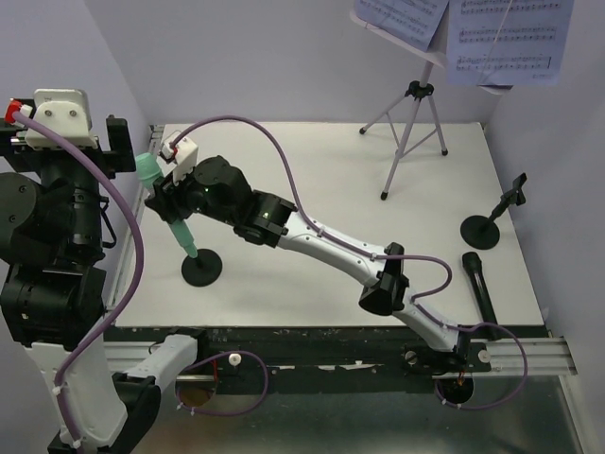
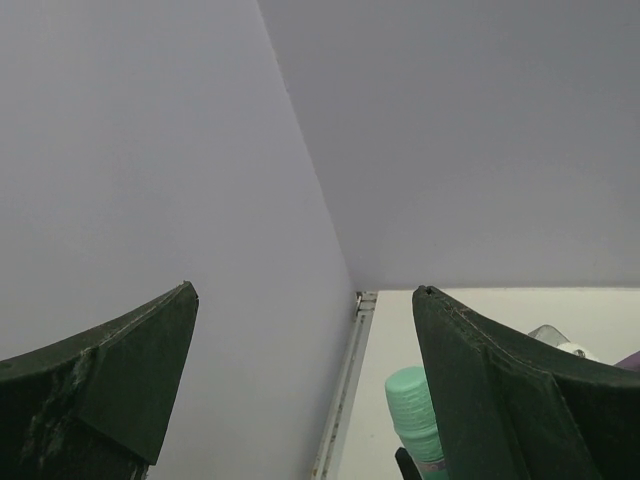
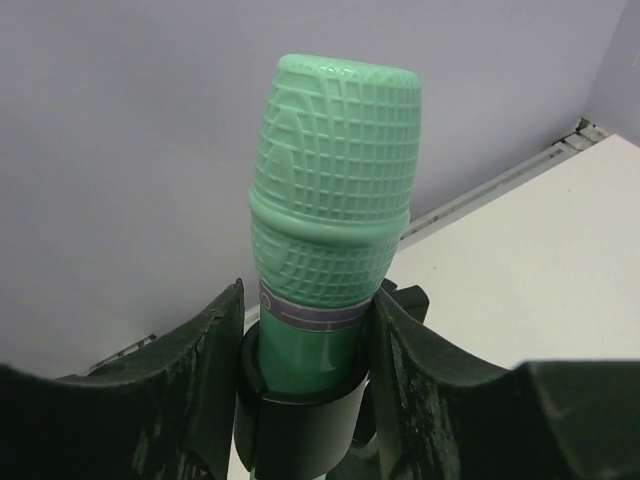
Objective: Pack up the instrument practice props
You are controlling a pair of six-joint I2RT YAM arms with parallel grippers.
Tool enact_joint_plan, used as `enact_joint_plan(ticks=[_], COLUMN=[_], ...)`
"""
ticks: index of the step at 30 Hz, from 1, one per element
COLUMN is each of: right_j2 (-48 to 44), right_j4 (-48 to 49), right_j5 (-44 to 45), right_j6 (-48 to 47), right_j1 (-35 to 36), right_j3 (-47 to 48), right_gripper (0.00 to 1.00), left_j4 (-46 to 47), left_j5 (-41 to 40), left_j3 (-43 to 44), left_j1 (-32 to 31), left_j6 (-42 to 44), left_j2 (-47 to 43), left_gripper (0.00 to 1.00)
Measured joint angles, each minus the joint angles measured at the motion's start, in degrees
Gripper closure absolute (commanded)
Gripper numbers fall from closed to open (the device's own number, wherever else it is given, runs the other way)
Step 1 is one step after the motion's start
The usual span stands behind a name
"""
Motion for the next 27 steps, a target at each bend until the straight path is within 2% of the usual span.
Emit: enact_joint_plan(ticks=[3,5,6,10,14,19,21,27], right_j2=[-1.5,-2.8,-3.7,-9.1,-14.1,-21.6,-25.9,-40.1], right_j4=[-0.3,-0.6,-1.0,-3.8,-6.2,-7.3,-7.0,-8.2], right_j5=[-3.0,-5.5,-7.0,-12.2,-18.8,-31.6,-38.6,-56.7], right_j6=[0.7,0.7,0.8,0.4,-1.9,-5.8,-8.7,-21.0], right_j1=[-1.3,-2.8,-3.7,-8.9,-15.1,-23.4,-25.9,-31.0], right_j3=[-1.9,-3.3,-4.2,-10.0,-15.7,-25.7,-31.7,-49.4], right_gripper=[0.77,0.97,1.00,1.00,1.00,1.00,1.00,1.00], left_j4=[-0.7,-0.9,-1.0,-1.0,1.4,7.2,6.9,4.7], left_j5=[2.0,3.6,4.4,8.1,13.4,28.2,34.7,54.3], left_j3=[0.5,0.7,0.7,-0.4,-7.4,-25.6,-29.9,-30.9], left_j1=[0.3,0.5,0.5,0.5,0.5,0.6,0.6,0.6], left_j6=[-0.5,-0.7,-0.7,-0.7,-0.5,3.3,4.7,7.9], left_j2=[0.7,1.2,1.5,2.1,-0.3,-8.1,-9.7,-6.3], left_gripper=[0.01,0.01,0.01,0.01,0.01,0.01,0.02,0.05])
